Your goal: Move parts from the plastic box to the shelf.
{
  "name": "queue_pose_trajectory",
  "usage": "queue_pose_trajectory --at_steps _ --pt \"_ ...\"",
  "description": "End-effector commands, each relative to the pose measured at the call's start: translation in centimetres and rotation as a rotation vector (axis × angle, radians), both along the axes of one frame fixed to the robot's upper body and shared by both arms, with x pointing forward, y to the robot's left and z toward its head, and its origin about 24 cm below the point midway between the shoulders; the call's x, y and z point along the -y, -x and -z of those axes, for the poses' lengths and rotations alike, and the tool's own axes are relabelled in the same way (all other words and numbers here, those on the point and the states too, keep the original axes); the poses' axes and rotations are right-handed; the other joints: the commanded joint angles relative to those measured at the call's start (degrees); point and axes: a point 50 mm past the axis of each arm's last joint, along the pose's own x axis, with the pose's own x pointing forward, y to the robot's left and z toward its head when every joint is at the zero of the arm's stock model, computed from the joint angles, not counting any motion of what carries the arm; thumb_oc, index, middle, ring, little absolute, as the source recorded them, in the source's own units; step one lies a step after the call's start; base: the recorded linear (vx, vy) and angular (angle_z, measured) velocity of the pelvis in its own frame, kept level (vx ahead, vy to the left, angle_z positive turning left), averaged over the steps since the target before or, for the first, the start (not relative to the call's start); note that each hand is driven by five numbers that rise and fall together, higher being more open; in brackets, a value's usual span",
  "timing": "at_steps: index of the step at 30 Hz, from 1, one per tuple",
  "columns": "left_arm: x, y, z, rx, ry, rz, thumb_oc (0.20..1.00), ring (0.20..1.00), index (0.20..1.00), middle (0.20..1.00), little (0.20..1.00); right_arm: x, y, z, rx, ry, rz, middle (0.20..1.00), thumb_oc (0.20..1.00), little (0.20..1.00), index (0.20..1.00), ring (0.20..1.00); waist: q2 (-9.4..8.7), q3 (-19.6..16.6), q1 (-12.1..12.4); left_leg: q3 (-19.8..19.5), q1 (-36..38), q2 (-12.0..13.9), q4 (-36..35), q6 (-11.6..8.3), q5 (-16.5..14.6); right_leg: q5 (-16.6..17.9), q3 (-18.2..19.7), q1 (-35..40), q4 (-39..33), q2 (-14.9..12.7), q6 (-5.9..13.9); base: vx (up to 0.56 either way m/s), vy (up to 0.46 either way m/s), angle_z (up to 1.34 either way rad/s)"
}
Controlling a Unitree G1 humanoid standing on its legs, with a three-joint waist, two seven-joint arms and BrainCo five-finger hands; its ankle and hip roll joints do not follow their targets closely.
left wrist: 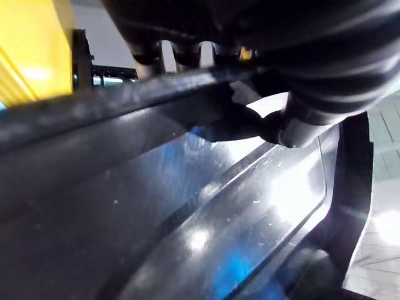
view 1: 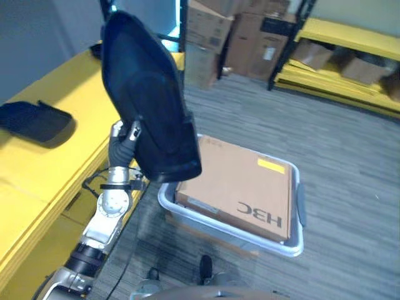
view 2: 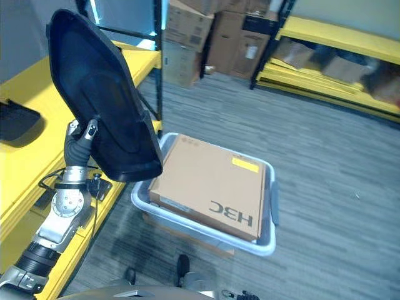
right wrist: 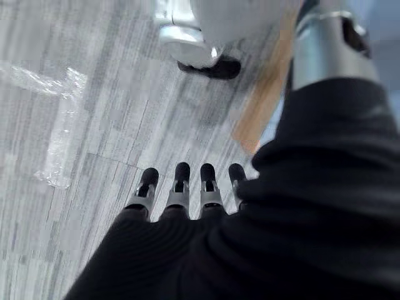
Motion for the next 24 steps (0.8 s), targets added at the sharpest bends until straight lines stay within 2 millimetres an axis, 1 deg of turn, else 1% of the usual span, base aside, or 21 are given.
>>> queue_pose_trajectory --at_steps 1,3,4,5,6,7,8,9,11,12,13,14,15,17,19,20,21,23,24 --pt "-0.8 0.0 -5.0 0.199 0.056 0.023 0.200 0.200 0.200 0.200 0.200 -1.0 0.8 0.3 -0.162 -0.114 -0.124 1.000 1.000 1.000 1.000 1.000 0.53 2.24 1.64 4.51 -5.84 -0.28 1.72 0.27 2.28 -8.07 6.38 3.41 4.99 -1.54 0.98 -0.09 -0.257 0.88" --pt "-0.9 -0.1 -4.7 0.172 0.070 0.026 0.200 0.200 0.200 0.200 0.200 -0.7 0.7 0.3 -0.177 -0.097 -0.131 1.000 1.000 1.000 1.000 1.000 1.01 3.57 2.97 7.10 -8.62 -0.25 5.21 -0.85 2.43 -8.34 3.39 4.70 4.64 -1.77 1.10 -0.10 -0.157 0.60" --pt "-1.0 -0.1 -4.6 0.165 0.070 0.027 0.200 0.200 0.200 0.200 0.200 -0.5 0.3 0.2 -0.169 -0.085 -0.121 1.000 1.000 1.000 1.000 1.000 1.02 3.90 3.45 8.58 -9.40 -0.29 7.25 -0.99 1.97 -8.12 1.83 4.72 4.34 -2.18 1.17 -0.13 -0.083 0.93" --pt "-1.0 0.0 -4.6 0.164 0.068 0.027 0.200 0.200 0.200 0.200 0.200 -0.4 0.2 0.2 -0.167 -0.081 -0.117 1.000 1.000 1.000 1.000 1.000 1.01 3.97 3.43 8.78 -9.73 -0.34 8.10 -0.99 1.58 -8.08 1.39 4.75 4.22 -2.28 1.19 -0.14 -0.072 1.30" --pt "-1.1 0.1 -4.4 0.158 0.065 0.027 0.200 0.200 0.200 0.200 0.200 -0.1 -0.5 0.0 -0.148 -0.062 -0.091 1.000 1.000 1.000 1.000 1.000 0.81 4.11 3.84 9.92 -10.27 -0.81 10.61 -0.60 0.23 -7.59 0.20 4.57 3.72 -2.92 1.16 -0.21 -0.027 1.33" --pt "-1.4 0.6 -4.0 0.152 0.059 0.011 0.200 0.200 0.200 0.200 0.200 0.4 -2.2 -0.3 -0.098 -0.023 -0.036 1.000 1.000 1.000 1.000 1.000 -0.02 3.78 4.21 11.48 -10.06 -2.94 15.07 1.63 -3.97 -6.41 -0.71 3.51 3.37 -4.29 1.09 -0.32 0.041 1.10" --pt "-2.0 1.0 -3.6 0.128 0.082 0.023 0.200 0.200 0.200 0.200 0.200 0.9 -3.5 -0.7 -0.045 0.007 0.013 1.000 1.000 1.000 1.000 1.000 -0.79 3.12 3.34 14.84 -7.89 -4.54 18.28 4.21 -7.42 -4.99 -1.99 1.55 3.68 -5.35 1.18 -0.31 0.137 0.98" --pt "-2.2 0.9 -3.4 0.108 0.095 0.018 0.200 0.200 0.200 0.200 0.200 1.0 -3.5 -0.7 -0.051 0.012 -0.001 1.000 1.000 1.000 1.000 1.000 -0.67 2.40 2.48 16.35 -6.38 -4.41 18.35 4.31 -8.02 -4.69 -3.21 0.77 3.77 -5.50 1.24 -0.21 0.154 1.02" --pt "-2.2 0.7 -3.3 0.098 0.114 0.031 0.200 0.200 0.200 0.200 0.200 1.1 -3.2 -0.7 -0.071 0.009 -0.050 1.000 1.000 1.000 1.000 1.000 -0.38 1.59 1.57 17.97 -4.85 -4.00 18.11 3.95 -8.17 -4.57 -4.62 0.12 3.45 -5.69 1.10 -0.09 0.115 1.04" --pt "-2.1 0.7 -3.3 0.097 0.116 0.033 0.200 0.200 0.200 0.200 0.200 1.2 -3.2 -0.7 -0.074 0.009 -0.055 1.000 1.000 1.000 1.000 1.000 -0.29 1.45 1.40 18.14 -4.62 -3.93 18.00 3.83 -8.23 -4.57 -4.97 0.08 3.35 -5.68 1.09 -0.10 0.147 1.05" --pt "-1.8 0.5 -3.2 0.090 0.121 0.052 0.200 0.200 0.200 0.200 0.200 1.1 -2.9 -0.6 -0.090 -0.002 -0.081 1.000 1.000 1.000 1.000 1.000 0.09 0.64 0.92 19.48 -3.15 -3.95 16.56 3.29 -8.70 -4.23 -6.68 -0.52 2.90 -6.01 1.30 -0.12 0.187 1.32" --pt "-1.5 0.5 -3.1 0.087 0.125 0.069 0.200 0.200 0.200 0.200 0.200 0.9 -2.8 -0.6 -0.094 -0.012 -0.085 1.000 1.000 1.000 1.000 1.000 0.38 0.07 0.62 20.51 -1.80 -4.35 14.41 3.14 -9.65 -3.64 -8.06 -1.23 2.54 -6.50 1.79 -0.14 0.229 1.34" --pt "-1.3 0.6 -3.0 0.086 0.123 0.086 0.200 0.200 0.200 0.200 0.200 0.9 -2.9 -0.6 -0.092 -0.015 -0.074 1.000 1.000 1.000 1.000 1.000 0.64 -0.25 0.45 21.13 -0.83 -4.74 12.41 3.17 -10.18 -3.15 -8.77 -1.71 2.37 -6.76 2.20 -0.12 0.219 1.23" --pt "-0.9 0.7 -2.9 0.080 0.116 0.113 0.200 0.200 0.200 0.200 0.200 0.8 -3.2 -0.6 -0.081 -0.013 -0.057 1.000 1.000 1.000 1.000 1.000 1.38 -0.59 0.32 22.26 0.51 -5.19 8.16 3.20 -9.95 -2.32 -9.67 -2.91 2.65 -7.26 3.14 -0.10 0.202 0.56" --pt "-0.6 0.9 -2.7 0.072 0.097 0.127 0.200 0.200 0.200 0.200 0.200 0.7 -3.9 -0.7 -0.052 -0.003 -0.073 1.000 1.000 1.000 1.000 1.000 1.84 -0.67 0.61 22.34 0.89 -5.58 5.51 3.53 -8.92 -1.92 -10.05 -3.50 3.00 -7.51 3.73 -0.13 0.267 0.48" --pt "-0.3 1.0 -2.6 0.073 0.037 0.137 0.200 0.200 0.200 0.200 0.200 0.2 -5.3 -0.9 0.044 0.032 -0.044 1.000 1.000 1.000 1.000 1.000 2.38 -0.18 1.20 20.71 0.50 -6.53 3.89 4.55 -8.01 -1.17 -9.42 -5.13 4.95 -8.73 5.03 -0.16 0.312 0.56" --pt "-0.3 1.1 -2.6 0.076 0.035 0.141 0.200 0.200 0.200 0.200 0.200 0.1 -6.0 -1.0 0.104 0.053 -0.014 1.000 1.000 1.000 1.000 1.000 2.56 0.07 1.35 20.16 0.39 -6.74 3.77 5.08 -7.95 -1.01 -8.89 -5.80 5.86 -9.37 5.49 -0.15 0.292 0.43" --pt "-0.4 1.2 -2.8 0.084 0.010 0.131 0.200 0.200 0.200 0.200 0.200 0.2 -7.2 -1.4 0.172 0.124 0.044 1.000 1.000 1.000 1.000 1.000 2.93 0.40 1.07 18.71 0.04 -7.42 3.91 6.27 -8.14 -1.06 -6.74 -6.96 7.54 -10.26 6.03 -0.09 0.192 0.19" --pt "-0.3 1.2 -2.8 0.085 0.006 0.127 0.200 0.200 0.200 0.200 0.200 0.3 -7.4 -1.5 0.179 0.160 0.045 1.000 1.000 1.000 1.000 1.000 3.05 0.49 0.83 18.20 -0.03 -7.65 3.92 6.63 -8.17 -1.20 -5.62 -7.24 8.02 -10.21 6.06 -0.05 0.203 0.11"
